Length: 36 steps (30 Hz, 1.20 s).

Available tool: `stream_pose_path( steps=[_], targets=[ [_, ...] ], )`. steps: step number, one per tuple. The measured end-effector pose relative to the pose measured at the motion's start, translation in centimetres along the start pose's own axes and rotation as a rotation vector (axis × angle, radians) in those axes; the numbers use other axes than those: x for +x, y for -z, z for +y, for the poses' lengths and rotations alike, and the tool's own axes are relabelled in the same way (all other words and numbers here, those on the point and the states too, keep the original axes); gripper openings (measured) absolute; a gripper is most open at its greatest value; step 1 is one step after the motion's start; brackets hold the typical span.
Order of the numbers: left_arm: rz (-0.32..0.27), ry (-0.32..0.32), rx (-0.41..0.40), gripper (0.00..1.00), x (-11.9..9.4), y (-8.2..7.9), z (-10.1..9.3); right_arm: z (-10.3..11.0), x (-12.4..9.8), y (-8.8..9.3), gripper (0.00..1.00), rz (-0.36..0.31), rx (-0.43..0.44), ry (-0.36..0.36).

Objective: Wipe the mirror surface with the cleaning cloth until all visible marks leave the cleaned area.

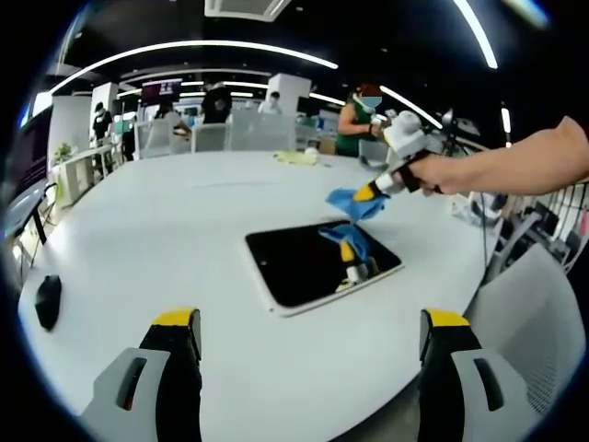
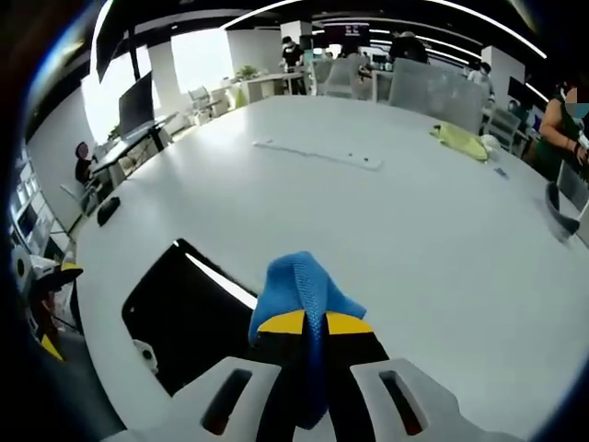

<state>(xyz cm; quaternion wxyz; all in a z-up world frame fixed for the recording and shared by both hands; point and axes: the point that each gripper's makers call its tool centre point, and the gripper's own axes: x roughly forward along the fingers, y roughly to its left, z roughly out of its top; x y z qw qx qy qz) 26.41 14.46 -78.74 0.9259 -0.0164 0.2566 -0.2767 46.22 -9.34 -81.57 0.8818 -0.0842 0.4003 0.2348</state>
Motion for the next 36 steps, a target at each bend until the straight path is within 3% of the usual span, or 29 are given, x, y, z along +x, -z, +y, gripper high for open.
stream_pose_path(
  steps=[6,8,9,10,13,22,26,29,32,36],
  targets=[
    [0.006,0.004,0.002,0.99,0.1,0.1,-0.1,0.6,1.7,2.0,0.01,0.039,0.013,0.009],
    [0.009,0.005,0.005,0.99,0.1,0.2,-0.1,0.6,2.6,3.9,0.01,0.083,0.001,0.016],
    [0.01,0.006,0.005,0.99,0.1,0.2,-0.1,0.6,2.3,3.4,0.01,0.029,-0.025,0.01],
    [0.011,0.006,0.005,0.99,0.1,0.2,-0.1,0.4,2.2,3.2,0.01,0.021,0.056,0.023],
    [0.008,0.004,0.0,0.99,0.1,0.2,0.0,0.7,2.0,3.1,0.01,0.025,0.011,0.03],
    [0.001,-0.006,0.008,0.96,0.0,0.0,0.1,0.6,2.0,2.8,0.01,0.036,0.01,0.037],
    [-0.019,0.012,0.056,0.99,0.0,-0.5,-0.5,1.0,2.2,2.8,0.01,0.044,-0.015,0.049],
    [-0.003,0.007,0.049,0.99,0.1,-0.2,-0.3,1.4,2.4,2.7,0.01,0.052,-0.008,0.052],
    [-0.036,0.02,0.038,0.99,0.0,-0.8,-0.5,1.7,2.8,2.5,0.01,0.05,-0.027,0.058],
    [-0.027,0.006,0.031,0.99,0.1,-0.6,-0.2,1.8,2.8,2.4,0.01,0.06,-0.019,0.069]
  ],
)
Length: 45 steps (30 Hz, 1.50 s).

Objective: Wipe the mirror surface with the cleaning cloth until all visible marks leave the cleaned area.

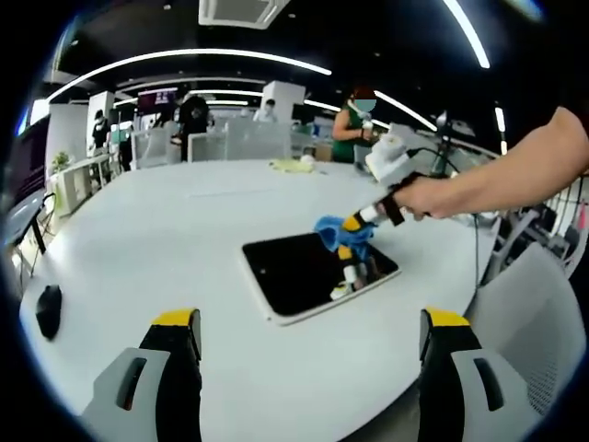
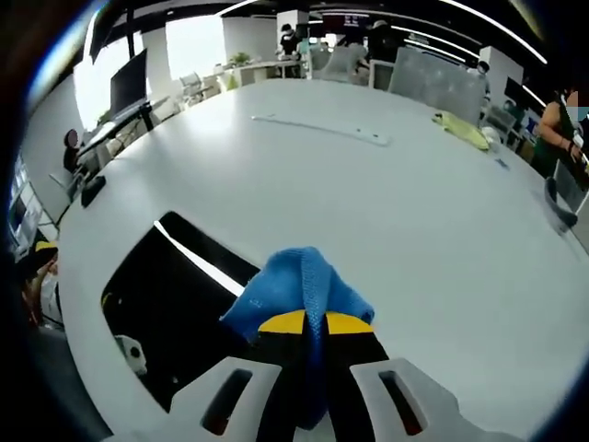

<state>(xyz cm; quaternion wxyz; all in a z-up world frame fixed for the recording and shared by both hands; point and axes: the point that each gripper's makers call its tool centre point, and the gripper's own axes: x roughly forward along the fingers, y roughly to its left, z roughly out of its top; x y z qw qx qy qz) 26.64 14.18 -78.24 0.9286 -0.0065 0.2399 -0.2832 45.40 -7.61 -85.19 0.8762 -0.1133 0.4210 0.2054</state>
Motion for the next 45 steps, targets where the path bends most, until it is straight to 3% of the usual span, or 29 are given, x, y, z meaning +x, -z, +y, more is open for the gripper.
stream_pose_path(
  steps=[7,10,28,45],
  targets=[
    [0.015,0.026,0.012,0.99,0.1,0.2,-0.5,0.8,0.1,-0.3,0.01,-0.009,0.039,0.004],
    [0.0,0.009,0.007,0.99,0.0,0.0,-0.1,1.6,0.3,-0.5,0.01,-0.012,0.035,-0.008],
    [0.007,0.007,-0.017,0.99,-0.1,0.2,-0.2,6.0,1.9,-2.8,0.01,-0.006,-0.015,-0.052],
    [-0.001,0.0,-0.031,0.99,-0.2,0.1,0.0,11.6,4.1,-5.9,0.01,-0.005,-0.08,-0.131]
  ],
)
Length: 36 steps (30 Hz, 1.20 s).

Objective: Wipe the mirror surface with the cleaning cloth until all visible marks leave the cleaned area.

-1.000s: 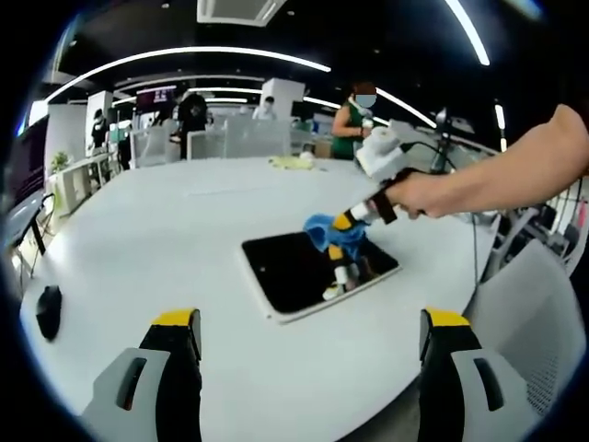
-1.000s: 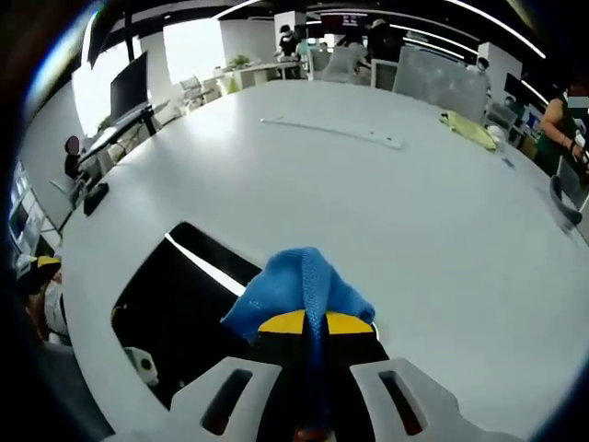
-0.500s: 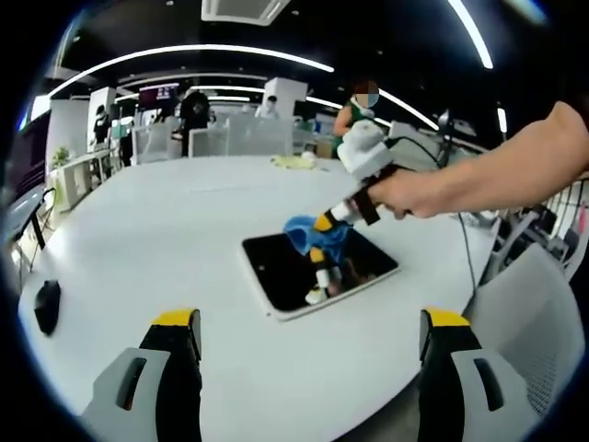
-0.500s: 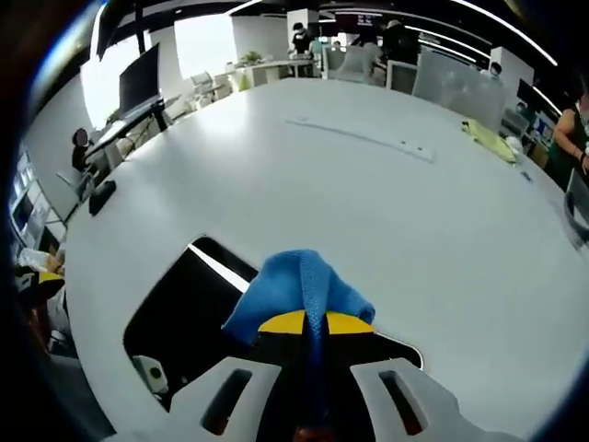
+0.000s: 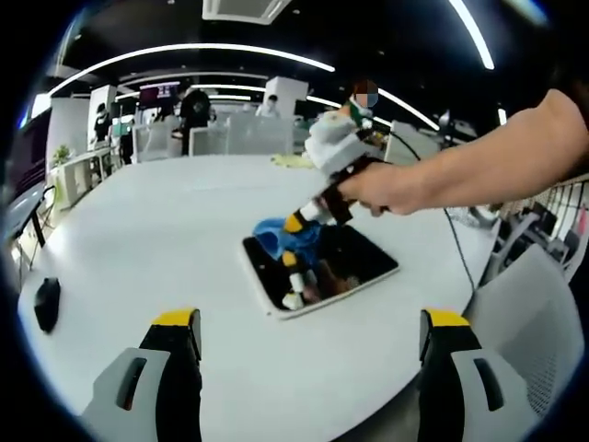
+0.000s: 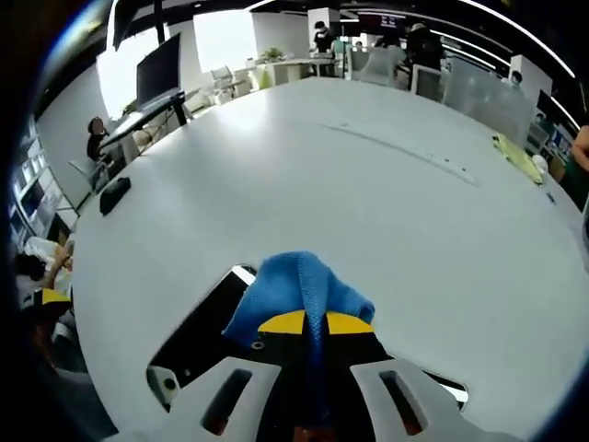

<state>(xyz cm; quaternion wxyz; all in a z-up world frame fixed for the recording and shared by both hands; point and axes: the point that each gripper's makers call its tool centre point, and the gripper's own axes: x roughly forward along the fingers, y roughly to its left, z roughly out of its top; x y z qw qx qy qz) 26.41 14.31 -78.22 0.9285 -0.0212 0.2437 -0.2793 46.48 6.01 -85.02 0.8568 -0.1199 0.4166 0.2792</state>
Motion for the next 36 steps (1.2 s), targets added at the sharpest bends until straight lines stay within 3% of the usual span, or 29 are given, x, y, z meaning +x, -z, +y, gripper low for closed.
stream_pose_path(
  steps=[5,16,36],
  targets=[
    [0.004,-0.038,-0.048,0.99,-0.2,0.3,0.8,1.7,0.9,-1.1,0.01,-0.006,0.002,-0.018],
    [0.024,0.005,-0.003,0.99,0.1,0.5,-0.1,4.2,2.5,-2.8,0.01,-0.005,-0.028,-0.045],
    [0.026,0.0,0.011,0.99,0.1,0.5,0.0,5.1,1.4,-1.6,0.01,-0.021,-0.068,-0.057]
  ],
)
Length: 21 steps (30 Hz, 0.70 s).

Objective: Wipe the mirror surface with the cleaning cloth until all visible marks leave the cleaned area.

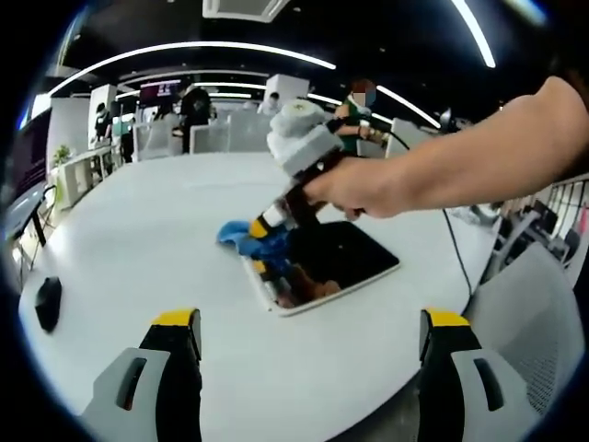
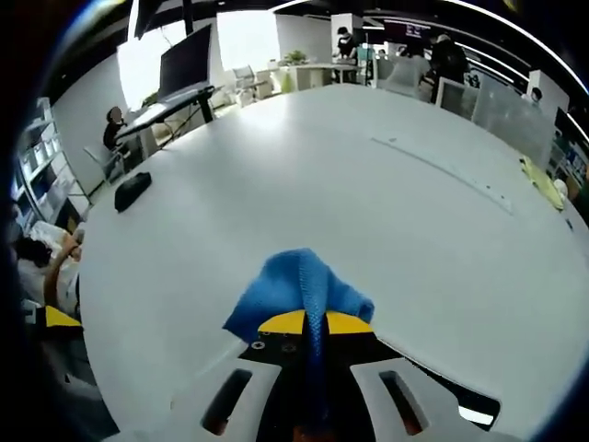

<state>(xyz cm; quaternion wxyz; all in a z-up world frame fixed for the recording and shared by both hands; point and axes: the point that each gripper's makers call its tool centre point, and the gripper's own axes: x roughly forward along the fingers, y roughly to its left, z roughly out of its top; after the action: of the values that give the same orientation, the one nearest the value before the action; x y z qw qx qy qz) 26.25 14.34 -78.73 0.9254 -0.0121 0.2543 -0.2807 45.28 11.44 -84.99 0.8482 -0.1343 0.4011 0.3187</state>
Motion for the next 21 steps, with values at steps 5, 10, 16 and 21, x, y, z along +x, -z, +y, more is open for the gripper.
stream_pose_path(
  steps=[5,10,16,21],
  targets=[
    [0.002,-0.002,-0.001,0.99,0.0,0.0,0.0,0.4,-0.3,0.4,0.01,0.001,-0.012,-0.005],
    [0.003,0.0,0.001,0.99,0.0,0.0,0.0,0.8,-0.7,0.9,0.01,-0.003,0.004,-0.012],
    [0.004,0.003,0.005,0.99,0.0,0.1,-0.1,1.5,-1.3,1.5,0.01,-0.005,0.007,-0.023],
    [0.003,0.005,0.007,0.99,0.0,0.0,-0.2,1.9,-1.5,1.8,0.01,-0.005,0.006,-0.028]
  ],
)
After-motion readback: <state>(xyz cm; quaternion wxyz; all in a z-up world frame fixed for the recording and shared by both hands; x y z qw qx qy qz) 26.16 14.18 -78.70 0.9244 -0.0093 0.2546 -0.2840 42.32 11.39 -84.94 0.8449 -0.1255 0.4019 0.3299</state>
